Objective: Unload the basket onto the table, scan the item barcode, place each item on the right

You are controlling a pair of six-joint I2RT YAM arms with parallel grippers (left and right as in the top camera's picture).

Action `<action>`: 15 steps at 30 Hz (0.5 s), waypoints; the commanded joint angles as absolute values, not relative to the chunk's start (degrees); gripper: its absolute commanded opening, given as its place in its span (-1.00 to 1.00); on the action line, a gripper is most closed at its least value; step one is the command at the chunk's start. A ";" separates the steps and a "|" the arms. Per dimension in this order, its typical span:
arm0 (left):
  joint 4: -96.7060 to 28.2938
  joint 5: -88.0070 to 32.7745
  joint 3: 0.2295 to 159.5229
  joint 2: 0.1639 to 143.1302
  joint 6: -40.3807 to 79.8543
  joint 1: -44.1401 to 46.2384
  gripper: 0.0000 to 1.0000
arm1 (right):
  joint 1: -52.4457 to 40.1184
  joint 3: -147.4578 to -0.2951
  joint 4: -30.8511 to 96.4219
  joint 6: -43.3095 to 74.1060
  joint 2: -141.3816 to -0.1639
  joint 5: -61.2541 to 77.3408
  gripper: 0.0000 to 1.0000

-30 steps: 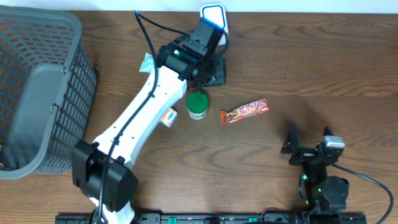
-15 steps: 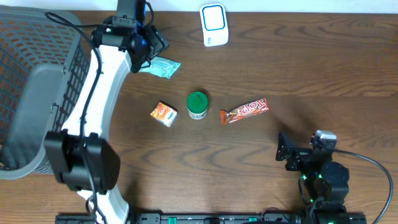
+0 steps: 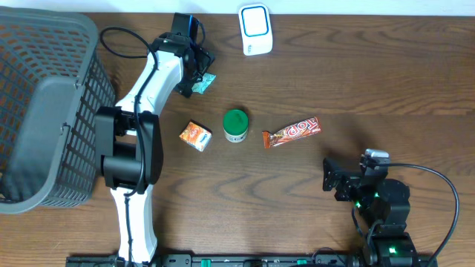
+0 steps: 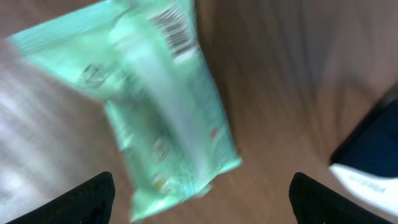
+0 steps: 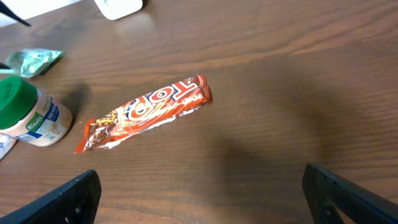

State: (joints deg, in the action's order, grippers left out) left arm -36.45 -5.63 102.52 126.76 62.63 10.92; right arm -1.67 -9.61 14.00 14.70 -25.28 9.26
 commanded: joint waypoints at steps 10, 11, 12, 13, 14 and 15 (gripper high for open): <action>-33.32 -0.82 102.21 132.40 66.74 9.96 0.01 | -1.41 -10.61 13.02 15.40 -25.96 11.07 0.99; -33.34 -0.82 102.21 132.57 66.72 9.85 -0.50 | -1.41 -10.61 13.02 15.40 -25.96 11.07 0.99; -33.34 -0.82 102.21 132.57 66.72 9.74 -0.76 | -1.41 -10.61 13.04 15.40 -25.96 11.07 0.99; -33.34 -0.82 102.21 132.57 66.72 9.56 -0.85 | -1.41 -10.61 13.02 15.40 -25.96 11.07 0.99; -33.30 -0.82 102.24 132.55 66.72 9.41 -0.85 | -1.41 -10.61 13.02 15.40 -25.96 11.07 0.98; -33.28 -0.82 102.24 132.55 66.72 9.26 -0.85 | -1.41 -10.61 13.02 15.40 -25.96 11.07 0.99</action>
State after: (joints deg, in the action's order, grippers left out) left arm -33.17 -2.57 102.52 131.66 66.11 10.15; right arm -1.67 -9.61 13.21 14.72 -25.87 10.57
